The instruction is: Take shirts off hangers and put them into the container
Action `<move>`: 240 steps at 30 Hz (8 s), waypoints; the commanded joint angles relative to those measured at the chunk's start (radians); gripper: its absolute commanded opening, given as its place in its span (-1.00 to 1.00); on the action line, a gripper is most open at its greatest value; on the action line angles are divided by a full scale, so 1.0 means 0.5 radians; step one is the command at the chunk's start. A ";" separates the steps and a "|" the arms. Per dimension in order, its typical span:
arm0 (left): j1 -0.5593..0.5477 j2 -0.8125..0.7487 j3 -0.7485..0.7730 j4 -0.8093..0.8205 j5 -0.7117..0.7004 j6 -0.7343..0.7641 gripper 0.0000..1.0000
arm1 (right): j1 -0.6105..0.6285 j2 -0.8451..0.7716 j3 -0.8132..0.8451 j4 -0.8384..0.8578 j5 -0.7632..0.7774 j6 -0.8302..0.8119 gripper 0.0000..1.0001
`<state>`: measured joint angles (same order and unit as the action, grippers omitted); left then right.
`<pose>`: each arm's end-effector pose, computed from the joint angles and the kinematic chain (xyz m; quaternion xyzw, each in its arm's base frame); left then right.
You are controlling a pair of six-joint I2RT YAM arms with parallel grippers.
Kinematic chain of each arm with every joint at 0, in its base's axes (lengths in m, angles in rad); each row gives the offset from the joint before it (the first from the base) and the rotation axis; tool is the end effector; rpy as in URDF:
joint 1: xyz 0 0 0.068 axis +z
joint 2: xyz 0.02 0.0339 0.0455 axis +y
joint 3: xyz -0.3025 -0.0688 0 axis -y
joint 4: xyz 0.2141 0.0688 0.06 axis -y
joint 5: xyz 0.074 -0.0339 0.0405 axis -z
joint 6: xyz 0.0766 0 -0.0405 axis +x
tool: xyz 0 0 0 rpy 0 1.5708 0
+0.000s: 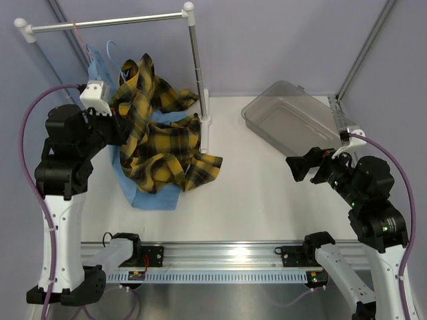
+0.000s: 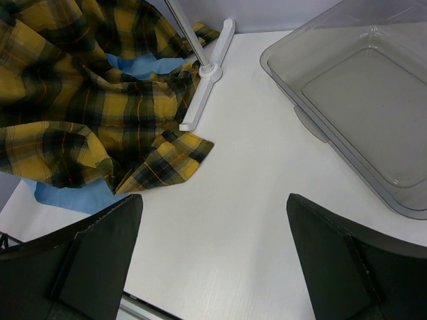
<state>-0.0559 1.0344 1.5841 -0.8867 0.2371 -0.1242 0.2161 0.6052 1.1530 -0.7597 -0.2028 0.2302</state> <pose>0.1555 -0.0267 0.4874 0.0407 0.8118 -0.1477 0.5634 0.0635 0.0297 0.4170 -0.0581 0.7744 0.2151 0.5922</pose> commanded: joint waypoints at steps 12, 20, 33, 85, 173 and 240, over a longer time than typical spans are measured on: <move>-0.066 -0.302 0.498 0.184 1.378 0.077 -1.00 | 0.013 0.090 0.161 0.013 -0.150 -0.043 0.99; -0.081 -0.311 0.330 0.184 1.397 0.095 -1.00 | 0.013 0.087 0.182 0.004 -0.168 -0.086 0.99; -0.510 -0.213 -0.284 0.184 0.927 0.138 -1.00 | 0.013 0.244 0.237 0.133 -0.333 -0.092 0.99; -1.671 0.238 -0.339 0.644 -0.017 0.070 -1.00 | 0.611 1.305 0.949 0.636 -0.273 0.083 -0.01; -1.668 -0.068 -0.314 0.464 -0.443 -0.049 -1.00 | 0.678 1.219 0.838 0.495 0.859 -0.172 -1.00; -1.668 0.198 -0.456 0.227 -0.023 -0.485 0.13 | 0.970 1.278 0.550 1.133 0.620 -0.117 -1.00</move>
<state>-0.8875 1.1454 1.3769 -0.7769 0.2264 -0.3676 0.6914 1.2404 1.3754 -0.2695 0.0708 0.2020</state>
